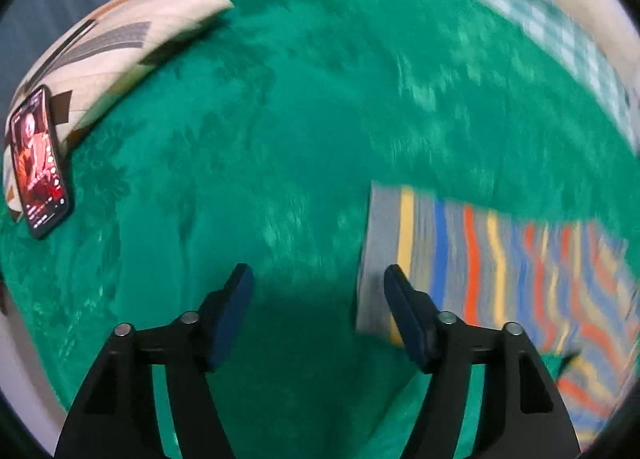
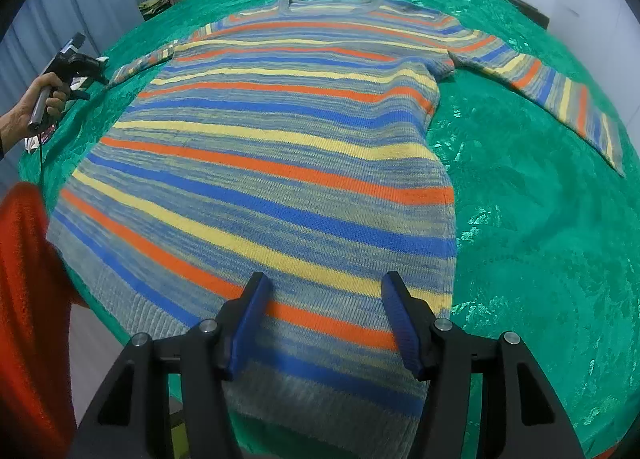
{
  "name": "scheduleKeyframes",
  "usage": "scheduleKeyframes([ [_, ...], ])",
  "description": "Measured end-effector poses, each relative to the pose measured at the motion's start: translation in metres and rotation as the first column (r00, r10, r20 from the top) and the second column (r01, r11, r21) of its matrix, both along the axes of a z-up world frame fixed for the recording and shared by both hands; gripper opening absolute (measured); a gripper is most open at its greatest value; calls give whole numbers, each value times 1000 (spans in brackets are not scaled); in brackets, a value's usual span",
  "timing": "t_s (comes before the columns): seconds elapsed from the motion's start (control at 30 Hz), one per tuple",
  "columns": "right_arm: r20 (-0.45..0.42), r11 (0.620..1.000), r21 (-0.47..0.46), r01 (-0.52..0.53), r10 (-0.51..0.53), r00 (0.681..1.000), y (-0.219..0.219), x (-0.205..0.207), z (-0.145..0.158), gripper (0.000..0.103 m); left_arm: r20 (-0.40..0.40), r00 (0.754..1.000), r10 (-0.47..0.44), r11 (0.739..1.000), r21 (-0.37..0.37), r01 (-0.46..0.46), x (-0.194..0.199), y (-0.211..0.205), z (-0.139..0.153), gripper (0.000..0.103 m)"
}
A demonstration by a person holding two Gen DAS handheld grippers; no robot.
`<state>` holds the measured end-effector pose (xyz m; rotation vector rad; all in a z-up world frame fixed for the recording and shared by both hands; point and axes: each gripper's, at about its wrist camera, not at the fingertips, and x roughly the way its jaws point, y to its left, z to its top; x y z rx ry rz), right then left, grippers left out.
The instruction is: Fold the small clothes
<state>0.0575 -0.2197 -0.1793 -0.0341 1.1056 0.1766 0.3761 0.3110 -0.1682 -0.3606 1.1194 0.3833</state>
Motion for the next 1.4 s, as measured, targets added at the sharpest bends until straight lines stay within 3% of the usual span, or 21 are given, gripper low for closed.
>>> scheduleKeyframes([
  [0.13, -5, 1000, -8, -3, 3, 1000, 2, 2, -2, 61, -10, 1000, 7, 992, -127, -8, 20, 7, -16, 80],
  [0.2, -8, 1000, -14, -3, 3, 1000, 4, 3, -4, 62, -49, 999, -19, 992, -123, 13, 31, -4, -32, 77],
  [0.23, -8, 1000, -17, -3, 3, 1000, 4, 4, -4, 63, -47, 998, -35, 997, -66, 32, 32, -14, -33, 46],
  [0.27, -9, 1000, -22, -3, 3, 1000, 5, 4, -5, 63, -43, 996, -80, 997, -9, 79, 35, -25, -32, 3],
  [0.4, -10, 999, -35, -4, 4, 1000, 6, 5, -6, 64, -118, 988, -102, 960, 248, 129, 43, -47, -35, 1],
  [0.5, -11, 999, -36, -3, 3, 1000, 6, 5, -7, 64, -120, 990, -78, 961, 253, 107, 44, -43, -37, 2],
  [0.6, -10, 999, -34, -3, 3, 1000, 5, 5, -6, 64, -138, 986, -97, 938, 318, 137, 38, -54, -35, 17],
  [0.67, -8, 1000, -28, -2, 2, 1000, 4, 5, -6, 65, -152, 983, -99, 914, 377, 150, 26, -68, -25, 62],
  [0.7, -8, 1000, -25, -1, 1, 1000, 5, 5, -6, 66, -141, 985, -102, 902, 404, 152, 15, -73, -16, 71],
  [0.73, -10, 1000, -19, 1, -1, 1000, 4, 5, -6, 68, -106, 985, -134, 892, 421, 166, -4, -85, -4, 79],
  [0.8, -23, 1000, -12, 8, -8, 1000, 2, 5, -2, 71, -76, 974, -211, 882, 414, 224, -31, -106, 14, 80],
  [0.87, -41, 999, -8, 33, -33, 999, -4, 4, 6, 75, -68, 944, -323, 871, 369, 324, -70, -144, 27, 80],
  [0.97, -76, 998, 14, 56, -54, 996, -17, 4, 20, 75, -22, 855, -519, 818, 279, 504, -133, -213, 36, 80],
  [1.03, -100, 999, 5, 54, -53, 994, -20, 11, 29, 75, 8, 774, -633, 752, 241, 613, -173, -263, 31, 80],
  [1.1, -99, 1000, -6, 30, -31, 995, -16, 21, 36, 75, -17, 684, -729, 662, 236, 711, -206, -309, 14, 77],
  [1.13, -98, 1000, -16, 4, -5, 995, -10, 26, 36, 75, -72, 636, -768, 605, 244, 758, -224, -332, -4, 64],
  [1.17, -102, 1000, -20, -24, 22, 995, -5, 28, 34, 75, -127, 613, -780, 580, 224, 784, -233, -342, -18, 43],
  [1.2, -114, 998, -18, -52, 50, 992, -1, 30, 28, 75, -175, 602, -779, 577, 175, 798, -247, -345, -35, 38],
  [1.27, -249, 993, -49, -107, 92, 964, 7, 22, -4, 76, -174, 615, -769, 585, 195, 787, -268, -341, -37, 38],
  [1.3, -279, 989, -77, -125, 99, 955, 8, 13, -14, 77, -193, 604, -773, 573, 197, 796, -277, -339, -36, 38],
  [1.4, -269, 978, -143, -153, 111, 957, 14, -16, -20, 77, -218, 614, -758, 593, 161, 789, -289, -329, -36, 38],
])
